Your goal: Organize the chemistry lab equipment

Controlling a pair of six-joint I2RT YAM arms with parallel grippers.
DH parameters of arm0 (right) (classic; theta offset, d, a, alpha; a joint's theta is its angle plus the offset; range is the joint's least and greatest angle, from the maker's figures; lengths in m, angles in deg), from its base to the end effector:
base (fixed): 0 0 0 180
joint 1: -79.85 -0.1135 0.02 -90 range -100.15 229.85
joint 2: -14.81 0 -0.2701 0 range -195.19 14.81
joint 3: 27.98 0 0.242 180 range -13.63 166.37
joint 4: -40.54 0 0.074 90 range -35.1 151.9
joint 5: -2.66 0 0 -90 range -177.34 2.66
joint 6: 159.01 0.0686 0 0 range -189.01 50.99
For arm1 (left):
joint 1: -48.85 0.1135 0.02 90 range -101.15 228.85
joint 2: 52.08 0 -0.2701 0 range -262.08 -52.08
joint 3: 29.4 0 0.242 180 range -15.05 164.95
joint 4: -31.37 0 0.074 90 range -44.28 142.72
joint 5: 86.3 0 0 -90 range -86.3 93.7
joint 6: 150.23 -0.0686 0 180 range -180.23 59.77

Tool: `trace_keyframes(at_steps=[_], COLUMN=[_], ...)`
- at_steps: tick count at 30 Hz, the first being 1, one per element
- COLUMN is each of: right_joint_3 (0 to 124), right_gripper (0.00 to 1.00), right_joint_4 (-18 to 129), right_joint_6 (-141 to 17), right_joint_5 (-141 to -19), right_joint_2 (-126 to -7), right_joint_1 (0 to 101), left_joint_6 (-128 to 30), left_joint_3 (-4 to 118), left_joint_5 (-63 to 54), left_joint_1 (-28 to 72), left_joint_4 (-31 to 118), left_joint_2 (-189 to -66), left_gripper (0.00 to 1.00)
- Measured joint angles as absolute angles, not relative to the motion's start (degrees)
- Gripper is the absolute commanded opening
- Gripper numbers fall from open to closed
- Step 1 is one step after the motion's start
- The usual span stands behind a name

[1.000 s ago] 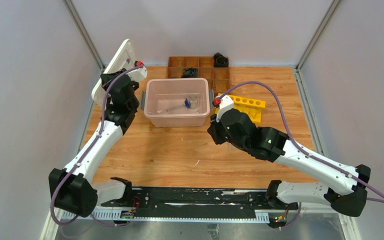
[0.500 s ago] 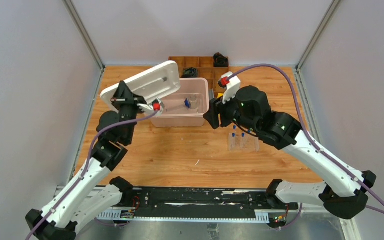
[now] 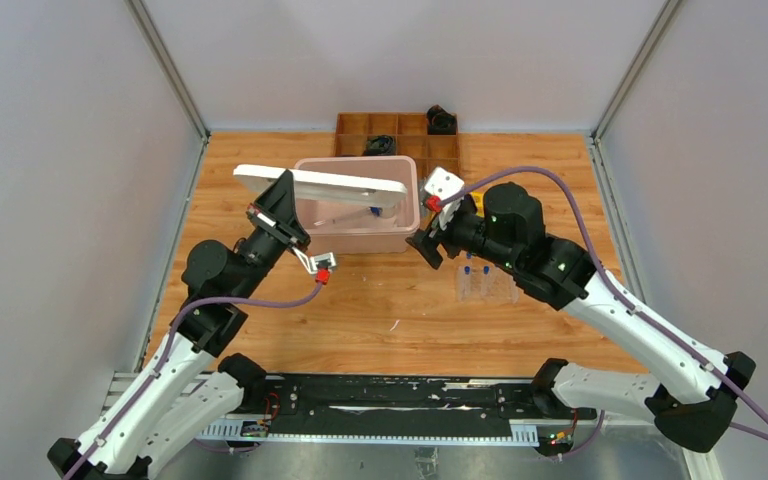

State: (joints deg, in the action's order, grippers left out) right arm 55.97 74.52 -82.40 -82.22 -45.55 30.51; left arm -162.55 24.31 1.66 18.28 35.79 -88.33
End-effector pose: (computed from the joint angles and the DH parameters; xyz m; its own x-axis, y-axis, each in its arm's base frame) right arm 0.1571 0.1923 0.4194 0.0739 -0.2680 -0.9606 -0.8179 0.5349 -0.2121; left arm 0.1468 -0.0895 0.3780 0.4843 0.8479 0.2157 -0.3046 -0.0677 0.9501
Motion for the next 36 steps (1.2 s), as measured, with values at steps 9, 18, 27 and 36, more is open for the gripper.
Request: trace_keyframes(at_steps=[9, 18, 27, 36], right_joint_3=[49.3, 49.4, 54.6, 58.3], right_gripper=[0.76, 0.69, 0.44, 0.0], right_joint_4=[65.1, 60.0, 62.3, 62.1], right_joint_6=[-96.5, -104.6, -110.0, -117.1], right_joint_5=[-78.6, -78.5, -76.4, -85.1], right_joint_2=[-44.0, -46.0, -53.7, -57.8], right_joint_1=[30.6, 30.6, 30.1, 26.7], left_joint_6=[-169.0, -171.5, -172.2, -171.1], left_joint_3=[23.0, 22.0, 22.0, 22.4], left_joint_5=[-7.3, -10.3, -10.8, -9.6], left_joint_1=[18.3, 18.3, 18.3, 18.3], left_joint_4=[35.8, 36.0, 36.0, 35.7], left_joint_2=[-87.0, -87.1, -88.0, -89.1], left_gripper=[0.0, 0.0, 0.0, 0.15])
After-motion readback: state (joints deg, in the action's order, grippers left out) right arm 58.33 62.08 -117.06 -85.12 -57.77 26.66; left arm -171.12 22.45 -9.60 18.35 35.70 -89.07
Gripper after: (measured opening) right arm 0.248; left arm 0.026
